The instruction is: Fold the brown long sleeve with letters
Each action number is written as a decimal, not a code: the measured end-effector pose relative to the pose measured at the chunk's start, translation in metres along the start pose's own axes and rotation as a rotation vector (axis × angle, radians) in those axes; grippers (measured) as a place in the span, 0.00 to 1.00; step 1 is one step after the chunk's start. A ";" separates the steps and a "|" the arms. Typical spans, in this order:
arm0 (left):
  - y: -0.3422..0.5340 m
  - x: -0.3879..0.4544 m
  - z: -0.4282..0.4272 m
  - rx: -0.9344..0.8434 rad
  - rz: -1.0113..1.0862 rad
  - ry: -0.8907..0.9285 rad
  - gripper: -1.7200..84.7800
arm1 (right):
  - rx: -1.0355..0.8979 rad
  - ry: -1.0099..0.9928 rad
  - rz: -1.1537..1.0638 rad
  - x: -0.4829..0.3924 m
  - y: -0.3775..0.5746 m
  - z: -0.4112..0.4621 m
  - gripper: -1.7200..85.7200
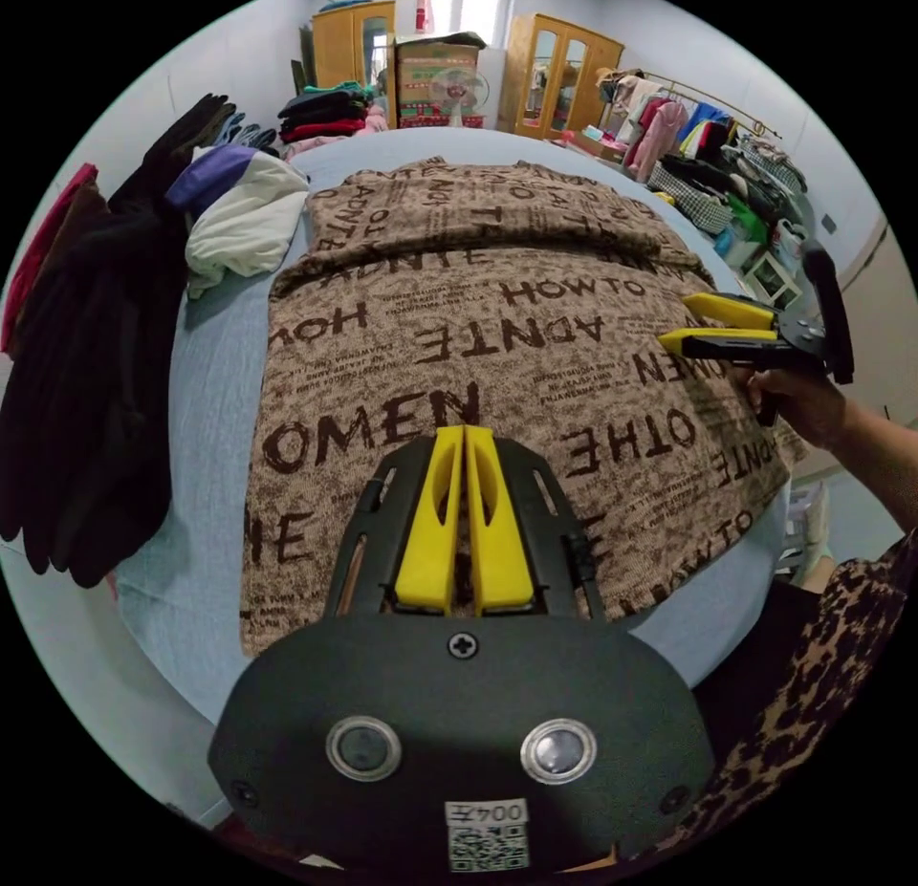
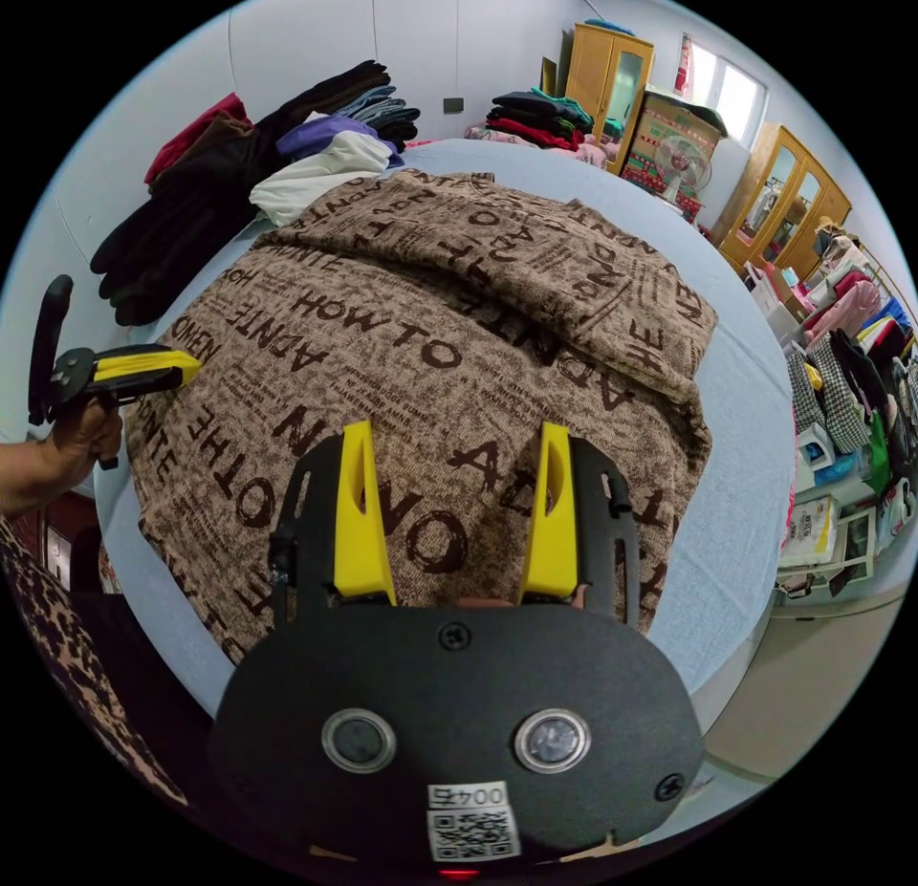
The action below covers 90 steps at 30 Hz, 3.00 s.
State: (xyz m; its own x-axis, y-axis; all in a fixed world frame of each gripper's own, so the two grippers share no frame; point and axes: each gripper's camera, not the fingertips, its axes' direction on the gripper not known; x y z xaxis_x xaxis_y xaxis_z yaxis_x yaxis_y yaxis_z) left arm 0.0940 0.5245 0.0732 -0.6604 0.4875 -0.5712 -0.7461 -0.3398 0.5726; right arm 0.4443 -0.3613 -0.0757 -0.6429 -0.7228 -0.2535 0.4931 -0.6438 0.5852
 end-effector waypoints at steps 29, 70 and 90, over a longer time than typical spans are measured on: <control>0.068 0.025 -0.024 0.050 -0.097 0.051 0.02 | 0.002 -0.001 0.000 -0.013 -0.007 0.023 0.28; 0.063 0.019 -0.100 -0.046 -0.170 0.132 0.07 | 0.002 -0.004 0.001 -0.021 -0.016 0.064 0.28; 0.122 -0.089 -0.152 -0.117 -0.493 0.044 0.12 | 0.003 0.005 0.003 -0.006 -0.019 0.095 0.28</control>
State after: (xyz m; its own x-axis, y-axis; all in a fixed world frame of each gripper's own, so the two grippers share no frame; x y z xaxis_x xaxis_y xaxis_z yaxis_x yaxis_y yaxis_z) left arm 0.0483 0.3177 0.1048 -0.2286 0.5789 -0.7827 -0.9728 -0.1669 0.1607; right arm 0.3829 -0.3204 -0.0119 -0.6386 -0.7258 -0.2557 0.4933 -0.6412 0.5878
